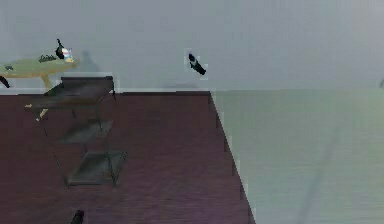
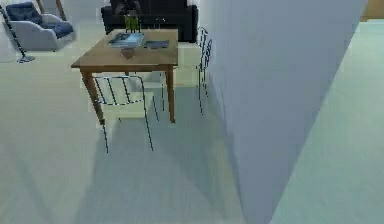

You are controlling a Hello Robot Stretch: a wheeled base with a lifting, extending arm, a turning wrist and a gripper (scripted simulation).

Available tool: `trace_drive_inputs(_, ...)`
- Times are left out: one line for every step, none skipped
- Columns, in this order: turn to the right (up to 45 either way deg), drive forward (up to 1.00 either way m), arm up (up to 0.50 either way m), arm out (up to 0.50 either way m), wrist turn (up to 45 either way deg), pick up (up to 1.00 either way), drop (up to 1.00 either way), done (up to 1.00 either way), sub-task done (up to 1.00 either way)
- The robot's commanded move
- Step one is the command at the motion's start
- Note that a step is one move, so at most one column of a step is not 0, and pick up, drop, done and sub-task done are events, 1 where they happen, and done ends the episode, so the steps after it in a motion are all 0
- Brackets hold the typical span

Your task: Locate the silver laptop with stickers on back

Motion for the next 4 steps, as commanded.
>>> trace_drive_inputs(45.0, 0.00, 0.00, 0.00, 0.0, 0.00, 0.00, 0.00, 0.00)
trace_drive_inputs(3.0, 0.00, 0.00, 0.00, 0.0, 0.00, 0.00, 0.00, 0.00)
trace_drive_inputs(0.0, 1.00, 0.00, 0.00, 0.0, 0.00, 0.00, 0.00, 0.00)
trace_drive_inputs(0.0, 1.00, 0.00, 0.00, 0.0, 0.00, 0.00, 0.00, 0.00)
